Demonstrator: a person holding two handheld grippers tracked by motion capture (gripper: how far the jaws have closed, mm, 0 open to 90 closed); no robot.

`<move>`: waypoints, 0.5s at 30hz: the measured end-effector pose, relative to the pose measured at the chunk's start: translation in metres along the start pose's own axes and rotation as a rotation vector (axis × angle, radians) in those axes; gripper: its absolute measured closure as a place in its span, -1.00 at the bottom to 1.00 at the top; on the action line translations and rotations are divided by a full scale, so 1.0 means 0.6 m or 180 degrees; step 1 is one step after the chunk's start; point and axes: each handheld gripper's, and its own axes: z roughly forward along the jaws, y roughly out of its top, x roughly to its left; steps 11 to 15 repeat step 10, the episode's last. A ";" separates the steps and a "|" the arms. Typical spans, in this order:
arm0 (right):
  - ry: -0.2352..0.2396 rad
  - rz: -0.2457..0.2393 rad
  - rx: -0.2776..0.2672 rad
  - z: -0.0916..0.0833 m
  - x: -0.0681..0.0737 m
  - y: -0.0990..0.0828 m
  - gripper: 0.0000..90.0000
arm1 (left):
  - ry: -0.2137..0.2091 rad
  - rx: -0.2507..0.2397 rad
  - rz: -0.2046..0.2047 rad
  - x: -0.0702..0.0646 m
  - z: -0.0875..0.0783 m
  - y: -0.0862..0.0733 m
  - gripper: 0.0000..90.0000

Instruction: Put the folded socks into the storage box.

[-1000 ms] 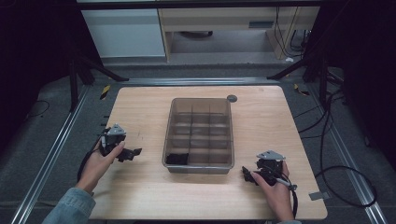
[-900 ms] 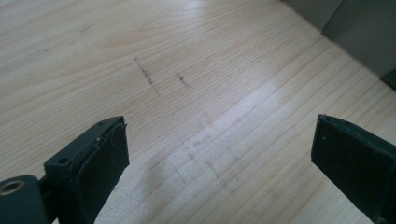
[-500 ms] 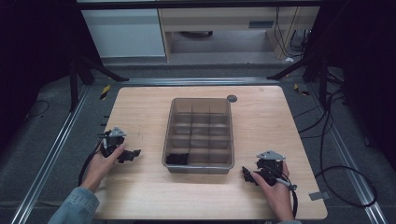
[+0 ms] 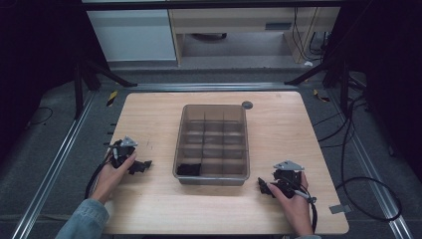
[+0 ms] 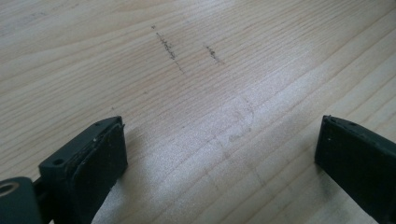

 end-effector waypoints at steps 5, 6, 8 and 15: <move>0.0000 0.0000 0.0000 0.000 0.000 0.000 -0.99 | -0.0040 -0.0034 0.0033 0.003 0.003 -0.001 -1.00; 0.0000 0.0001 -0.0001 0.000 0.000 0.000 -0.99 | -0.0040 -0.0045 0.0040 0.003 0.004 -0.001 -1.00; 0.0000 0.0000 0.0000 0.000 0.000 0.000 -0.99 | -0.0043 -0.0110 0.0036 0.004 0.005 -0.003 -1.00; 0.0001 0.0001 0.0000 0.000 0.000 0.000 -0.99 | -0.0030 -0.0263 0.0016 0.005 0.009 -0.009 -1.00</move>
